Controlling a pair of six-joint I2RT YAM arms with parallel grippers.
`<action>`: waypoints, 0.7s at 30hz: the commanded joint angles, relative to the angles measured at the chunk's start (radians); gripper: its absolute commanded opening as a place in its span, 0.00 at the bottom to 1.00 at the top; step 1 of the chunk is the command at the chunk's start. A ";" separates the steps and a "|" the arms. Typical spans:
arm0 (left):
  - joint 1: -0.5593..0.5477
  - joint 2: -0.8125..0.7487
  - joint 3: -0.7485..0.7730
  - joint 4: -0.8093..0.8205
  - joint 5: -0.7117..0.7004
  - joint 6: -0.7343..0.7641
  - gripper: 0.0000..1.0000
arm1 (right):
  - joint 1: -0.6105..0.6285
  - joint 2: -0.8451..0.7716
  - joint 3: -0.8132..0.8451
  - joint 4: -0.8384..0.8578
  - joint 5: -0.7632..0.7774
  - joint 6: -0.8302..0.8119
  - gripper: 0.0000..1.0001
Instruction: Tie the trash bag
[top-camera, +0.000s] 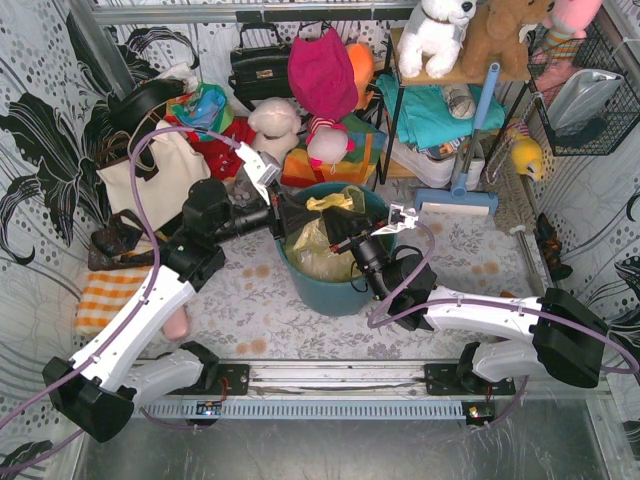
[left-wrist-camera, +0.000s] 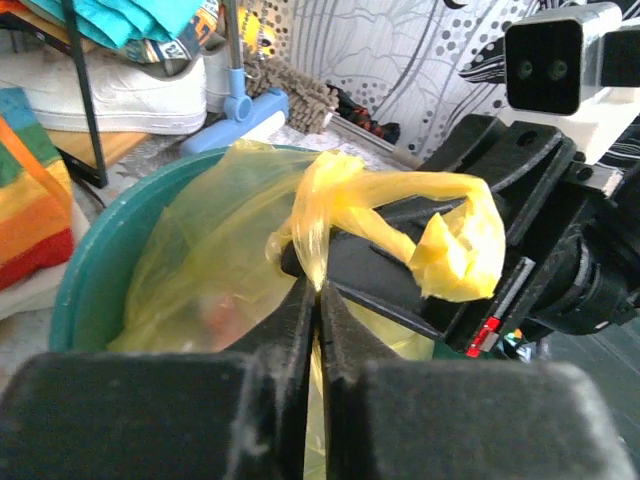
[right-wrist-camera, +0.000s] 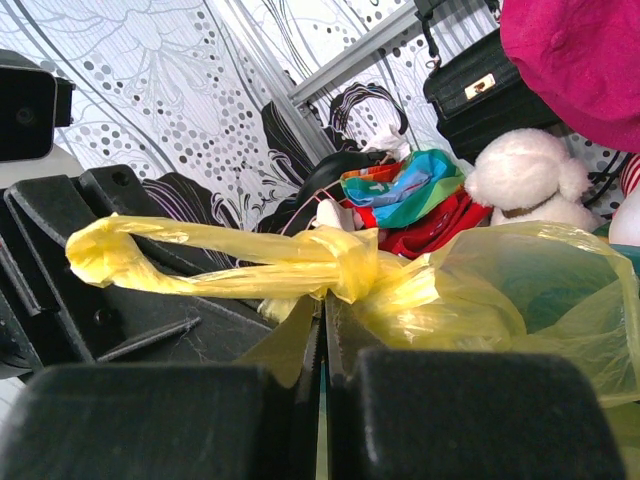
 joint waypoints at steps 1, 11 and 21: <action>0.000 -0.014 -0.015 0.043 0.080 -0.005 0.10 | 0.002 -0.004 0.008 0.036 0.016 -0.028 0.00; -0.001 -0.034 -0.059 0.054 0.220 -0.055 0.03 | 0.001 0.051 0.010 0.170 0.006 -0.130 0.00; -0.002 -0.043 -0.082 0.023 0.219 -0.052 0.08 | 0.001 0.076 -0.016 0.303 -0.130 -0.213 0.00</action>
